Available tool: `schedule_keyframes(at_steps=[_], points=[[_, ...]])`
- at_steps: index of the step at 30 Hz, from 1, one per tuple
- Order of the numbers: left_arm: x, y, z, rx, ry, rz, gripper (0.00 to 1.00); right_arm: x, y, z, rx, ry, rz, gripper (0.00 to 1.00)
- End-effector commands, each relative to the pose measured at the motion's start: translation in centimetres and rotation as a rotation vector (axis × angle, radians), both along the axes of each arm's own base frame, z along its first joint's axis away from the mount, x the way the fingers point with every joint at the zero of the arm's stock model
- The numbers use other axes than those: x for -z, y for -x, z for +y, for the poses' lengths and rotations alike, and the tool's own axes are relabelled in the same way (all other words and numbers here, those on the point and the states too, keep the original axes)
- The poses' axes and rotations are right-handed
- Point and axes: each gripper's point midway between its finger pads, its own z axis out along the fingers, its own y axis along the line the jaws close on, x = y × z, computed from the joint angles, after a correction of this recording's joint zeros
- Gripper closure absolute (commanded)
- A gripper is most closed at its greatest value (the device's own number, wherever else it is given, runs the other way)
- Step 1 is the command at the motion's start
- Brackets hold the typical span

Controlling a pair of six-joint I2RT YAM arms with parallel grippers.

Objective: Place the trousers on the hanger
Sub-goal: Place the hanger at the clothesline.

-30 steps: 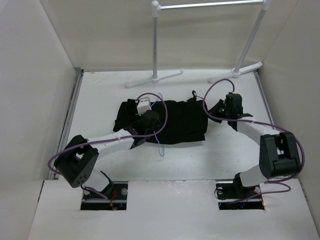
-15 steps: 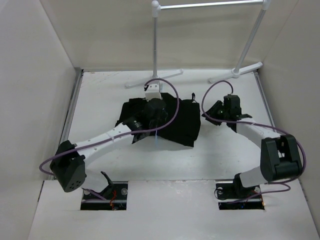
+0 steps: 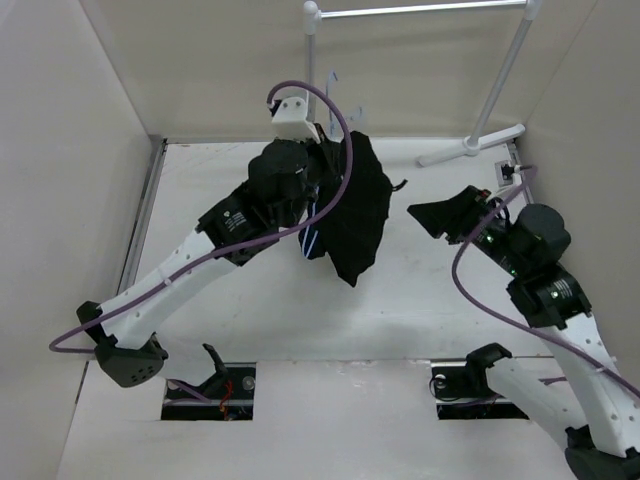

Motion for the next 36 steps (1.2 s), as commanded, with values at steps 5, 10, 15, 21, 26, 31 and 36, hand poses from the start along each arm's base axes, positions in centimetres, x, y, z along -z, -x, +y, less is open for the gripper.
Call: schedule_keyframes(at_steps=[5,10,15,21,26,31,36], points=[[-4.9,1.2,-3.7,0.136,0.084,-0.056,0.97,-8.5,5.5,6.9,-0.340,-0.105,-0.235,0.32],[-4.3,1.1,-5.6,0.168,0.090,-0.043,0.97,-9.3,4.4,10.6,-0.398,-0.114,-0.250,0.31],[-3.5,1.2,-6.7,0.183,0.099,-0.025,0.97,-7.6,3.1,13.0,-0.423,-0.092,-0.236,0.31],[-2.6,1.2,-7.5,0.190,0.123,-0.005,0.97,-4.8,2.1,14.3,-0.410,-0.070,-0.203,0.38],[-1.6,0.9,-7.5,0.181,0.135,0.014,0.97,-5.0,2.3,15.0,-0.419,-0.119,-0.207,0.76],[-1.2,0.0,-6.5,0.145,0.147,0.018,0.93,-5.2,2.8,14.1,-0.382,-0.137,-0.211,0.92],[-1.4,-0.8,-4.9,0.091,0.176,0.005,0.56,-5.1,2.6,13.0,-0.366,-0.131,-0.207,0.97]])
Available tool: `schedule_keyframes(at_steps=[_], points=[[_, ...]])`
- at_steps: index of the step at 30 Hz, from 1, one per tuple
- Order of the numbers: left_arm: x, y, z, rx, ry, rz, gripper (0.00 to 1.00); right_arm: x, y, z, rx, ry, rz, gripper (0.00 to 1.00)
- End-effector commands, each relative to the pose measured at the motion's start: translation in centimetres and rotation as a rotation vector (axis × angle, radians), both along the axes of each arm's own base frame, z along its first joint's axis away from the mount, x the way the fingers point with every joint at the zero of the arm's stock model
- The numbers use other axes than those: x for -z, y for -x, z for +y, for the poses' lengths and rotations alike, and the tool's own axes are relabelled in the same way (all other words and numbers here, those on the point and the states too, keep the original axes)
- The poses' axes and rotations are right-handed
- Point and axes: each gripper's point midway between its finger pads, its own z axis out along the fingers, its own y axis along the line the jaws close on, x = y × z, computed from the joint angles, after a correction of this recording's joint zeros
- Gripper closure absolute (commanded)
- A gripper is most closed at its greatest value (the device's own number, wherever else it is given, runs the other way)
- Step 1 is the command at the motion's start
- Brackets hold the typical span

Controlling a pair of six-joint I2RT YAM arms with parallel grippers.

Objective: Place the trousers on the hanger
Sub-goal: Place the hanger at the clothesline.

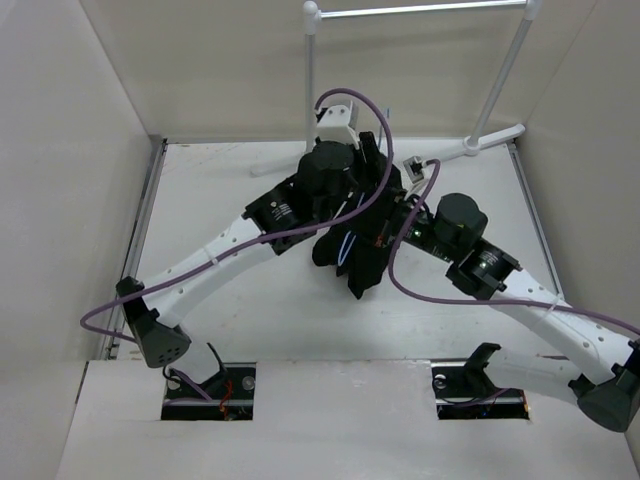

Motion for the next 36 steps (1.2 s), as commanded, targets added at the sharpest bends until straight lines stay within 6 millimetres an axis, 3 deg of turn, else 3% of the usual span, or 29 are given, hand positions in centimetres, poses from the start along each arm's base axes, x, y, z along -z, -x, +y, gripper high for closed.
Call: schedule_keyframes(at_steps=[1,4,6,7,11,14,17,22,28,36], points=[[-5.6,0.1,2.9,-0.058,0.163,-0.092,0.46,-4.4,0.2,-1.5,0.023,-0.086,-0.121,0.97],[-6.6,-0.1,4.6,-0.089,0.188,-0.108,0.19,-5.0,-0.6,-2.4,0.037,-0.079,-0.141,0.99],[-7.4,-0.2,6.1,-0.107,0.201,-0.122,0.10,-5.6,-1.5,-3.0,0.052,-0.074,-0.166,0.99],[-7.9,-0.3,7.2,-0.125,0.209,-0.132,0.00,-6.2,-2.0,-3.4,0.062,-0.074,-0.179,0.99],[-9.2,-0.5,12.8,-0.220,0.237,-0.166,0.00,-9.0,-4.4,-4.5,0.095,-0.067,-0.249,1.00],[-8.2,-0.3,16.2,-0.288,0.228,-0.155,0.00,-11.0,-7.1,-5.6,0.132,-0.038,-0.300,1.00],[-5.5,-0.1,18.3,-0.331,0.207,-0.099,0.00,-12.5,-10.9,-6.7,0.163,-0.006,-0.329,1.00],[1.5,0.3,21.4,-0.409,0.149,0.037,0.00,-14.3,-16.9,-8.5,0.222,0.023,-0.342,1.00],[8.1,1.3,25.4,-0.483,0.083,0.170,0.00,-14.8,-23.2,-9.9,0.259,0.050,-0.329,1.00],[13.9,2.5,27.8,-0.523,0.048,0.274,0.00,-15.1,-27.8,-12.3,0.289,0.067,-0.323,1.00]])
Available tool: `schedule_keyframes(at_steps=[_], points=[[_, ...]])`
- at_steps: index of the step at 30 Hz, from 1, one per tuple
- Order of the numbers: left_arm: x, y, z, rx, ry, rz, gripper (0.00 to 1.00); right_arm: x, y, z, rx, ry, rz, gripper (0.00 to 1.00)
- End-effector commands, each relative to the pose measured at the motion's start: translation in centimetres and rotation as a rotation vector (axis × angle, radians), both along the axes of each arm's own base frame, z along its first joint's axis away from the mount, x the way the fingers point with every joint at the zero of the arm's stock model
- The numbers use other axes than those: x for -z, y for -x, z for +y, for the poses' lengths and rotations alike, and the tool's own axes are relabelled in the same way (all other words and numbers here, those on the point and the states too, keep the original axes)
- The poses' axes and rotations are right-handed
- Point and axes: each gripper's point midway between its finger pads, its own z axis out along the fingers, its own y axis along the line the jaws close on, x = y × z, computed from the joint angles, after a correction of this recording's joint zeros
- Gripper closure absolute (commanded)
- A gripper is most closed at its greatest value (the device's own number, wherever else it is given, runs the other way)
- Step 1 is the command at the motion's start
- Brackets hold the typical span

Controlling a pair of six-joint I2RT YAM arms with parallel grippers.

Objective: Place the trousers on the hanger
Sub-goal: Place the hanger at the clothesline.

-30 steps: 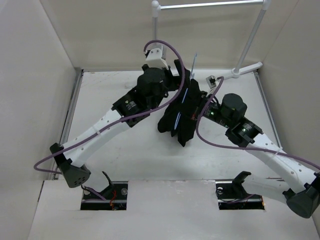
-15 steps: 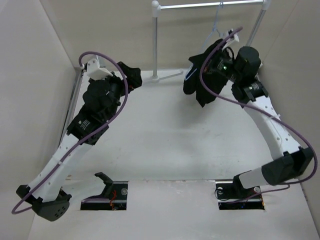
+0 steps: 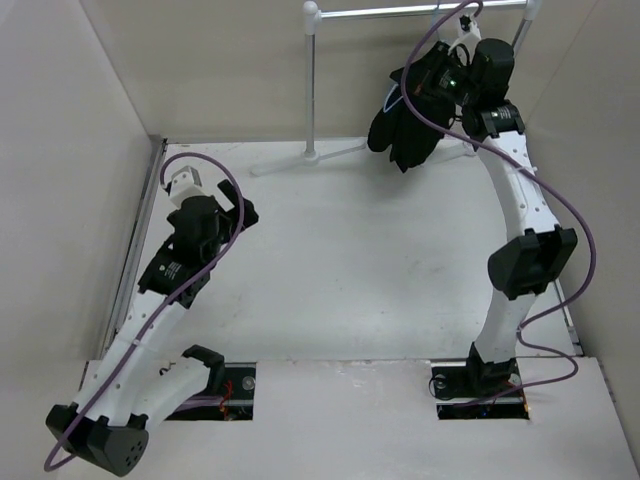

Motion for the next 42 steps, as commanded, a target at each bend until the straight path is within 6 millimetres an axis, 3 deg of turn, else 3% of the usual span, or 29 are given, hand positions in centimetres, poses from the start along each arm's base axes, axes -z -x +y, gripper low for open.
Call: schedule_keyframes(at_steps=[1,10,21,24,28,33,39,42], points=[[1.2,0.4,0.0,0.010,0.028,0.018,0.00,-6.8,1.2,-1.3,-0.014,0.018,-0.223,1.00],[3.0,-0.6,0.0,-0.004,0.040,0.053,0.00,-3.3,-1.1,-3.1,0.012,0.023,-0.139,1.00],[3.9,-1.6,-0.3,-0.010,0.043,0.070,0.00,0.9,-0.5,-3.7,0.031,0.007,-0.077,0.97],[4.2,-1.8,-0.2,-0.020,0.039,0.077,0.00,1.3,-0.5,-4.1,0.043,0.006,-0.068,0.81],[4.6,-1.9,0.2,-0.034,0.015,0.103,0.00,0.4,-0.5,-5.1,0.092,0.006,-0.085,0.34],[4.7,-2.0,0.6,-0.043,0.006,0.109,0.00,-1.3,0.1,-6.2,0.135,-0.006,-0.110,0.00],[4.1,-2.9,-1.0,-0.002,0.020,0.101,0.00,-2.9,3.3,-8.1,0.232,-0.036,-0.119,0.00],[4.3,-3.4,-3.7,0.072,0.017,0.115,0.00,-0.7,5.6,-9.7,0.335,-0.064,-0.058,0.00]])
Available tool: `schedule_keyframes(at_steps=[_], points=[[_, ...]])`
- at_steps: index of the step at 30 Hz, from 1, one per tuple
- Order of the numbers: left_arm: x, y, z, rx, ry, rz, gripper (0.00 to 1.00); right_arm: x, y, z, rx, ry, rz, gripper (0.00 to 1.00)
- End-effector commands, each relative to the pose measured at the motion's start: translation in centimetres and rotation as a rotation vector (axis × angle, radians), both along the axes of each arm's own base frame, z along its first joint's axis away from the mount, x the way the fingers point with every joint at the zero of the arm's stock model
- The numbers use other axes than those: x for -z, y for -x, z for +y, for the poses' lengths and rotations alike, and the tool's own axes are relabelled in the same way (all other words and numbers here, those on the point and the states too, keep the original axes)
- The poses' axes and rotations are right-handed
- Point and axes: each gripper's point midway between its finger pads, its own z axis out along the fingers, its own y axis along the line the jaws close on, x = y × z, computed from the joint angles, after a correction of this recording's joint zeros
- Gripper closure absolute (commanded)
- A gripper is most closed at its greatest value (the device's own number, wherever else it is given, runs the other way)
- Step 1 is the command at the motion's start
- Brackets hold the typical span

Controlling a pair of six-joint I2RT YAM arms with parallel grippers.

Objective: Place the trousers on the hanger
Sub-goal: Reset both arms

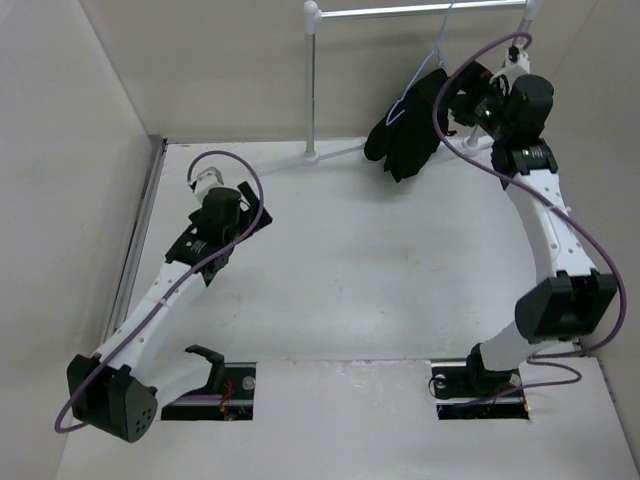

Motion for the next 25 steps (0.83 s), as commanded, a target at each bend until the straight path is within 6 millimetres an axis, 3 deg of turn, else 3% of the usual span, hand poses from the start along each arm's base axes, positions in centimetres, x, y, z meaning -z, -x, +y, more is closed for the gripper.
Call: schedule_keyframes(at_steps=[1,4,6,10,12,14,17,21,25], points=[[-1.8,-1.2,-3.4,0.083,0.019,-0.042,0.00,-0.5,3.3,-2.6,0.157,-0.054,-0.026,0.00],[0.3,-1.2,-5.8,0.138,-0.006,0.021,0.00,5.2,6.1,-4.7,0.295,-0.075,0.085,0.00],[2.0,-0.9,-7.3,0.174,-0.025,0.064,0.00,11.2,8.9,-6.1,0.393,-0.086,0.218,0.00],[4.9,0.0,-9.5,0.220,-0.062,0.148,0.00,21.4,14.4,-6.9,0.479,-0.017,0.463,0.00],[5.5,0.4,-10.6,0.233,-0.076,0.178,0.00,24.8,17.1,-6.8,0.492,0.040,0.544,0.00],[5.7,0.9,-11.4,0.237,-0.100,0.199,0.00,26.8,19.6,-6.6,0.503,0.097,0.591,0.00],[5.6,1.8,-12.6,0.254,-0.124,0.209,0.00,28.2,22.0,-7.3,0.540,0.143,0.621,0.00],[6.0,3.2,-14.0,0.274,-0.128,0.216,0.00,29.0,22.9,-7.4,0.515,0.180,0.642,0.00],[6.6,4.5,-14.4,0.255,-0.148,0.247,0.00,29.1,23.0,-6.0,0.450,0.178,0.659,0.00]])
